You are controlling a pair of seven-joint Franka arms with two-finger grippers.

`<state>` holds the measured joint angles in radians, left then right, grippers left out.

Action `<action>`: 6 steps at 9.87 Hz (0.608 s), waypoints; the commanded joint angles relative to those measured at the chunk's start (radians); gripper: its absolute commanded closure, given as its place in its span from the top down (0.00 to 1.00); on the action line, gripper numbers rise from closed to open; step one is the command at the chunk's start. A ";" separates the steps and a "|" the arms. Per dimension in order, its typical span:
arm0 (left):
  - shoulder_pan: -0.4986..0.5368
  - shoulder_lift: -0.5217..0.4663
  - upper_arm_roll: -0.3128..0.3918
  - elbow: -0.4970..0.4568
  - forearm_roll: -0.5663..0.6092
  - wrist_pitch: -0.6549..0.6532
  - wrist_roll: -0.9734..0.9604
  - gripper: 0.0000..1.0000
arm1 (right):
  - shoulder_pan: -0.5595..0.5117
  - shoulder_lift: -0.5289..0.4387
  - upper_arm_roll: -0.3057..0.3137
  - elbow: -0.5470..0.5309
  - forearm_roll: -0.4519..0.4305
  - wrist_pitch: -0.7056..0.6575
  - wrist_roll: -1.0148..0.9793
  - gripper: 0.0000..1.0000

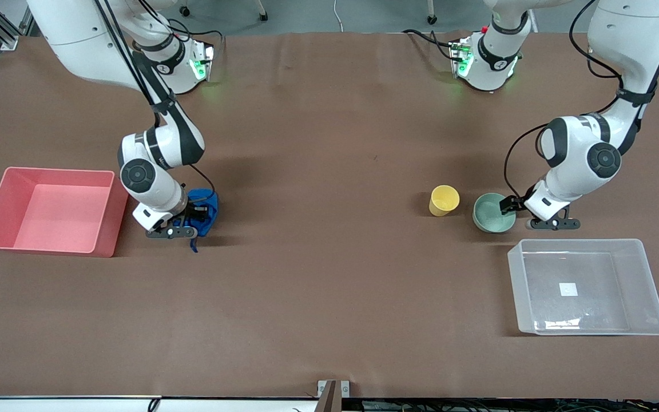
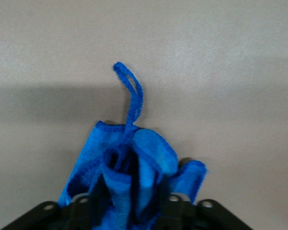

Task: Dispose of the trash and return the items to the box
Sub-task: 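Carry the cloth into the pink bin while the left gripper carries the bowl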

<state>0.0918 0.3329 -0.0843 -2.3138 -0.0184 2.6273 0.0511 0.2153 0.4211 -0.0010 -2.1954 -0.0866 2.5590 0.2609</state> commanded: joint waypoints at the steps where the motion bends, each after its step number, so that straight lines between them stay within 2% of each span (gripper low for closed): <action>1: -0.001 0.029 -0.017 -0.010 0.005 0.028 -0.026 0.83 | -0.031 -0.004 0.004 0.005 -0.013 -0.002 0.014 0.01; 2: -0.001 0.029 -0.017 -0.010 0.005 0.028 -0.023 0.46 | -0.031 -0.019 0.006 0.026 -0.002 -0.057 0.015 0.01; 3: -0.001 0.028 -0.018 -0.010 0.005 0.028 -0.016 0.25 | -0.031 -0.059 0.007 0.092 -0.002 -0.209 0.055 0.01; 4: 0.000 0.028 -0.018 -0.010 0.005 0.026 -0.005 0.11 | -0.030 -0.089 0.009 0.196 0.001 -0.394 0.069 0.01; 5: 0.002 0.022 -0.020 -0.010 0.005 0.025 -0.002 0.05 | -0.036 -0.120 0.006 0.312 0.008 -0.571 0.063 0.01; 6: 0.000 0.011 -0.022 -0.010 0.005 0.019 0.000 0.04 | -0.080 -0.139 0.006 0.410 0.008 -0.709 0.046 0.01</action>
<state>0.0916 0.3364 -0.1016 -2.3126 -0.0184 2.6318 0.0414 0.1893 0.3265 -0.0069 -1.8874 -0.0843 2.0002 0.3082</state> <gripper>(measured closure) 0.797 0.859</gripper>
